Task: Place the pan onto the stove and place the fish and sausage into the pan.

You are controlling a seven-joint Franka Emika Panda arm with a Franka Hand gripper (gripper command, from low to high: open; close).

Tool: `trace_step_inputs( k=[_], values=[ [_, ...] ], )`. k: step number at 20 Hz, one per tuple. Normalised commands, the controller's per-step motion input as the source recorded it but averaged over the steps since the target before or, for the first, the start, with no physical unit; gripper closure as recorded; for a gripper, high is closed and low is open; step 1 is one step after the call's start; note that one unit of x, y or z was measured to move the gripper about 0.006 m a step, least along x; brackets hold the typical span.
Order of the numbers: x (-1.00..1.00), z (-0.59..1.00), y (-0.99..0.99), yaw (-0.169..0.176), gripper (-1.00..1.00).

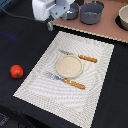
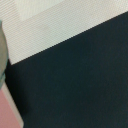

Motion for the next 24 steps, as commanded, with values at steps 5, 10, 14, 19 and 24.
trace_step_inputs(
  k=[5,10,14,19,24],
  values=[
    [-0.14,-0.02,-0.86,-0.059,-1.00],
    [-0.22,-0.05,-0.82,-0.073,-1.00],
    [-0.20,-0.13,-0.82,-0.067,-1.00],
    [-0.16,-0.26,-0.81,-0.062,-1.00],
    [-0.10,-0.33,-0.60,-0.034,-1.00]
  ],
)
